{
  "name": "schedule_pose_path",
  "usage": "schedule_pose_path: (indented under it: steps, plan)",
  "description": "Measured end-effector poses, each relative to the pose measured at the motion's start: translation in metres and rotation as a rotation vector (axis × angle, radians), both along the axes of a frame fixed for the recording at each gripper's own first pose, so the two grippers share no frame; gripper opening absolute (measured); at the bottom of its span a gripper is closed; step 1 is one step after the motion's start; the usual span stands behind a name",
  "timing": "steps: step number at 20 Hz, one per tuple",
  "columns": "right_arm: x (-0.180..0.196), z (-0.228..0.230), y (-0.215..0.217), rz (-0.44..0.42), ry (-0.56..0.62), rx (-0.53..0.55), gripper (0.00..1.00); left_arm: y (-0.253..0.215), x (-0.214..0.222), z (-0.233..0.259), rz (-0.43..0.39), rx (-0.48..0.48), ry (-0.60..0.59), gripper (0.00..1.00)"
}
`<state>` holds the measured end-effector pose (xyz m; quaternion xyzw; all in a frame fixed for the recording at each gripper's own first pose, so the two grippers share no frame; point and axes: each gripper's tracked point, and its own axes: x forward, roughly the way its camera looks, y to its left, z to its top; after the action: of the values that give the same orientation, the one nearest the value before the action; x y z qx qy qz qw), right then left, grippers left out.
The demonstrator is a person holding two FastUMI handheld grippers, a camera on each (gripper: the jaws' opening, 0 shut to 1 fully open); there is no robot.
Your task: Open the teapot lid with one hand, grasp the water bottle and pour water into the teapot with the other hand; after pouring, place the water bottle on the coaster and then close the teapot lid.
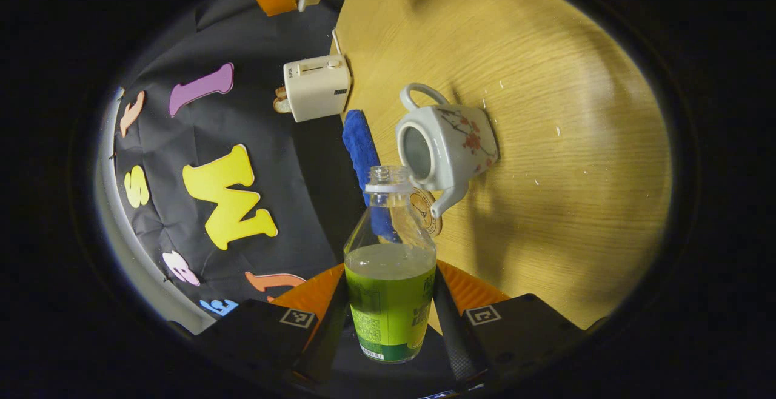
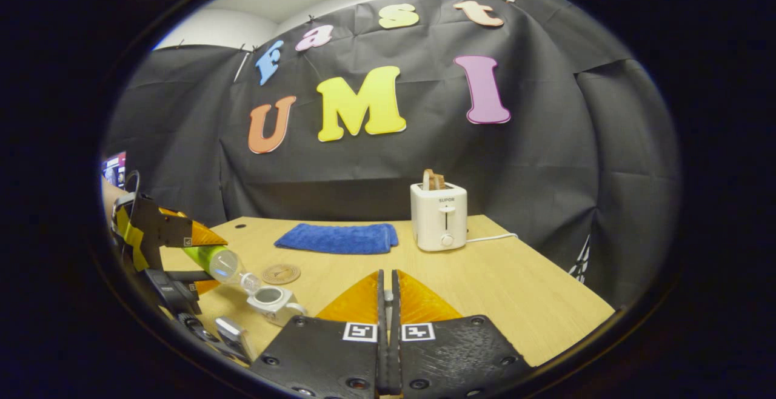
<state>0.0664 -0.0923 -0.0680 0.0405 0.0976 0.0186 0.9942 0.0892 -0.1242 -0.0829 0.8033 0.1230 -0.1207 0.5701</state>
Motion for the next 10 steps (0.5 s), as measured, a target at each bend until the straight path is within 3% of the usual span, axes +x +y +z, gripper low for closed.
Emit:
schedule_pose_path:
  steps: [10]
  plan:
    - [-0.001,0.005,-0.002,0.007,-0.003,0.011,0.0,-0.005,0.002,0.026,0.0,0.233,-0.028,0.75]
